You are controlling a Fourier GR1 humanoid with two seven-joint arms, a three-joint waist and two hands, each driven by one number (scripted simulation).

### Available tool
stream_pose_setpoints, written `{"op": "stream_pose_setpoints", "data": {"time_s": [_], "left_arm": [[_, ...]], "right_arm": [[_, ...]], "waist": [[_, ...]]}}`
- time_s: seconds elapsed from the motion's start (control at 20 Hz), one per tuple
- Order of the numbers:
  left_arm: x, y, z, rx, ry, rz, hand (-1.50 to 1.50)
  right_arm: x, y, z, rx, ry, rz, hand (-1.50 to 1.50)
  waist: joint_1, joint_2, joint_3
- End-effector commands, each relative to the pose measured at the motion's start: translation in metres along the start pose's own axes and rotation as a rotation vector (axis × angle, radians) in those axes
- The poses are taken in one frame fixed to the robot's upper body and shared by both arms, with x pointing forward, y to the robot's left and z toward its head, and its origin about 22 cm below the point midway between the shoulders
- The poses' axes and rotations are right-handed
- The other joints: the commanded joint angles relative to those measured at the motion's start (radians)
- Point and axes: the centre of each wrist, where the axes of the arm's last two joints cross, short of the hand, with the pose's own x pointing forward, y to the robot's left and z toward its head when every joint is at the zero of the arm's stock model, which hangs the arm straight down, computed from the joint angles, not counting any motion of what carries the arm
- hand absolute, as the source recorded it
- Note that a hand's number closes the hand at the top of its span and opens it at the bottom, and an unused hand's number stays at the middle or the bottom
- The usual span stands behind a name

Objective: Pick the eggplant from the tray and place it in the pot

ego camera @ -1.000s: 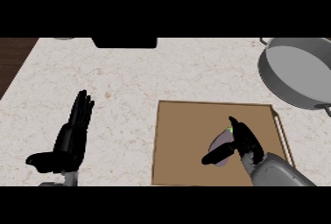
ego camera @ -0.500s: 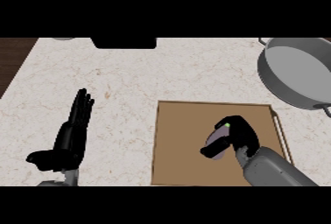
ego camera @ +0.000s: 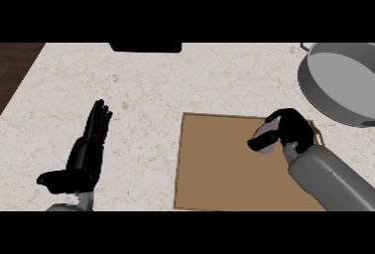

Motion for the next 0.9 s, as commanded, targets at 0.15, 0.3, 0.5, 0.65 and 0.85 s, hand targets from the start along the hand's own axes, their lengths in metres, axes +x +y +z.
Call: {"op": "stream_pose_setpoints", "data": {"time_s": [0.15, 0.3, 0.5, 0.65, 0.85], "left_arm": [[0.012, -0.019, -0.008, -0.093, -0.066, 0.030, 0.00], [0.015, -0.024, -0.010, -0.125, -0.077, 0.023, 0.00], [0.020, -0.034, -0.013, -0.173, -0.090, 0.032, 0.00], [0.026, -0.041, -0.018, -0.204, -0.108, 0.034, 0.00], [0.026, -0.045, -0.019, -0.219, -0.107, 0.037, 0.00]], "right_arm": [[-0.003, -0.130, -0.083, -0.385, 0.338, -0.120, 1.50], [-0.006, -0.170, -0.098, -0.534, 0.391, -0.134, 1.50], [-0.010, -0.215, -0.107, -0.720, 0.443, -0.102, 1.50], [-0.012, -0.236, -0.111, -0.826, 0.485, -0.061, 1.50], [-0.017, -0.259, -0.115, -0.895, 0.613, -0.033, 1.50]], "waist": [[0.110, 0.067, -0.001], [0.158, 0.074, -0.001], [0.207, 0.082, -0.001], [0.226, 0.084, -0.001], [0.246, 0.085, -0.002]]}}
